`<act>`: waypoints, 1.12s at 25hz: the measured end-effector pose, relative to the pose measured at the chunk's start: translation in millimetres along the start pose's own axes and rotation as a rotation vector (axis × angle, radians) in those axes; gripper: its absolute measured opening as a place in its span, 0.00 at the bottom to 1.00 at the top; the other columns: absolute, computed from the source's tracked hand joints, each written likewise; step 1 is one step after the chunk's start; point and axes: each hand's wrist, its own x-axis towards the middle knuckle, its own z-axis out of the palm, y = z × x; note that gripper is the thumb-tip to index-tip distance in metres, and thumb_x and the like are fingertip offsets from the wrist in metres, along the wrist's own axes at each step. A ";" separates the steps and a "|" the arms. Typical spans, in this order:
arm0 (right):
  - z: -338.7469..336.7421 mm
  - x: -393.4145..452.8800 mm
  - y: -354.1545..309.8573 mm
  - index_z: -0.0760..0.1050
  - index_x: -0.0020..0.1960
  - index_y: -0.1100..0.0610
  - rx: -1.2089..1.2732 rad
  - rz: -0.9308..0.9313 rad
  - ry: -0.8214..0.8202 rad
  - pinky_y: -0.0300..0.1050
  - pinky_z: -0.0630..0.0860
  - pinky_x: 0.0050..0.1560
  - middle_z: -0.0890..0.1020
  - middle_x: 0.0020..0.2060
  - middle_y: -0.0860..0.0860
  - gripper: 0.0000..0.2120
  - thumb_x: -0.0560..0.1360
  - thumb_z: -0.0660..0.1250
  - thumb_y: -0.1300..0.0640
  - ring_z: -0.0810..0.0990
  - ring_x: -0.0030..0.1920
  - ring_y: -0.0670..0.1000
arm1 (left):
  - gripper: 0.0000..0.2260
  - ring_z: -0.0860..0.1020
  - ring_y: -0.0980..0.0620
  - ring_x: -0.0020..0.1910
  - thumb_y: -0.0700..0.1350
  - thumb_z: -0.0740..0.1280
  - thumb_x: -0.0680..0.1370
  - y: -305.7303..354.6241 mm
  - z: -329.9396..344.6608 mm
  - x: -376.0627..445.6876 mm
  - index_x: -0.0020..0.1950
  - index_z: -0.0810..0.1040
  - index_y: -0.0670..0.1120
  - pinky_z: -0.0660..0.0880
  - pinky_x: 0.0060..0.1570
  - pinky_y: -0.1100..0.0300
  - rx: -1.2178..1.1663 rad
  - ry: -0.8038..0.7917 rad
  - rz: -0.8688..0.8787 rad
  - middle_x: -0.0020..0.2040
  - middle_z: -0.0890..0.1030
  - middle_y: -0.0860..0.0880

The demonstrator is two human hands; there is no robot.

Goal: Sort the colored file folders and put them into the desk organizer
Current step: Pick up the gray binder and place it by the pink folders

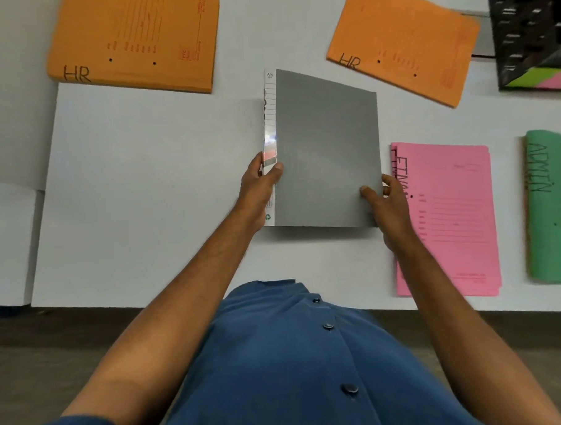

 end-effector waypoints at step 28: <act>-3.4 -63.5 77.3 0.61 0.79 0.59 -0.742 -0.305 -0.036 0.53 0.68 0.69 0.65 0.72 0.59 0.31 0.78 0.65 0.55 0.64 0.69 0.61 | 0.24 0.70 0.45 0.71 0.53 0.69 0.80 -92.4 8.0 -50.4 0.75 0.71 0.49 0.70 0.71 0.48 0.466 0.172 0.002 0.71 0.71 0.44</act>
